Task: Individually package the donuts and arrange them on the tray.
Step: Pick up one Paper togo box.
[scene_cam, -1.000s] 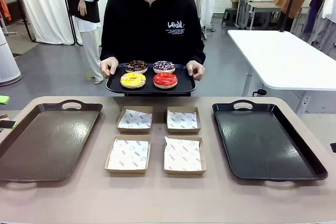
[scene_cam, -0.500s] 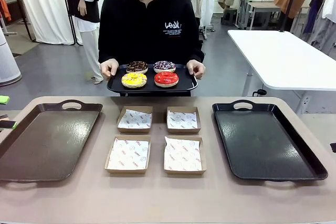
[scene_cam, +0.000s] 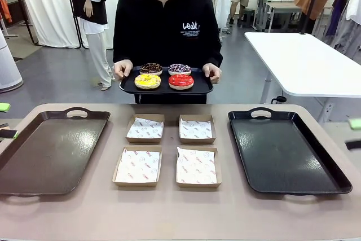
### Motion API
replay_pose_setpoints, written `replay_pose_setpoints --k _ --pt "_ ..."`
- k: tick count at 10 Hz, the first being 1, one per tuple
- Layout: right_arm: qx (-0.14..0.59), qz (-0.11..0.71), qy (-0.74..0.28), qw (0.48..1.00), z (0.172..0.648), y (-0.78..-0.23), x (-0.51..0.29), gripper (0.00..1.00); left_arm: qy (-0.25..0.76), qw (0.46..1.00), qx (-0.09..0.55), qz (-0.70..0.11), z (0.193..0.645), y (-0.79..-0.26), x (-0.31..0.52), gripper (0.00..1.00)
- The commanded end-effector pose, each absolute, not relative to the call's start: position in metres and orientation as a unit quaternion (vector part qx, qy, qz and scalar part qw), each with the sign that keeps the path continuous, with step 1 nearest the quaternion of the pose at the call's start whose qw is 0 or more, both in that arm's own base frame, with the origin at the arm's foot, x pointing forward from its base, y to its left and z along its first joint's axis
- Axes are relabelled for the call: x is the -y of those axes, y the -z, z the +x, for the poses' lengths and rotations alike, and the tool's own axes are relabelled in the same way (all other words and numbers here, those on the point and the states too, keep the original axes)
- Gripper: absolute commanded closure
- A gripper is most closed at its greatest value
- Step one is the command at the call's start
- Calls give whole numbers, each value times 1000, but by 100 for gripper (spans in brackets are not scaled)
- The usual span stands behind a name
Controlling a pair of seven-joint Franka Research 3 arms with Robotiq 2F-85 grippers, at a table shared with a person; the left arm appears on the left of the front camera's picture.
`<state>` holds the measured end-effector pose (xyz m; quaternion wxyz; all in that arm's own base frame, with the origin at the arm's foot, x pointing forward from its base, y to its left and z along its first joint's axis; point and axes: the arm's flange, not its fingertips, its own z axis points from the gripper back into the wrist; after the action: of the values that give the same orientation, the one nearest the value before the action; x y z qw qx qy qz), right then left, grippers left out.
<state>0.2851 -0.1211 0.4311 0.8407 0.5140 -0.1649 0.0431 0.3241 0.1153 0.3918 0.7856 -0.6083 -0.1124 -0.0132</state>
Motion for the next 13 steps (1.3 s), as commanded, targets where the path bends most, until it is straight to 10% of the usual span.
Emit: replay_pose_setpoints --k 1,10,13 --pt "143 461 -39 875 331 -474 80 0 13 780 116 -614 324 -393 -116 0" --pt "105 123 -54 985 505 -529 -86 0 13 780 116 -614 324 -393 -116 0" --pt "90 175 -81 977 491 -517 -93 0 13 780 116 -614 324 -393 -116 0"
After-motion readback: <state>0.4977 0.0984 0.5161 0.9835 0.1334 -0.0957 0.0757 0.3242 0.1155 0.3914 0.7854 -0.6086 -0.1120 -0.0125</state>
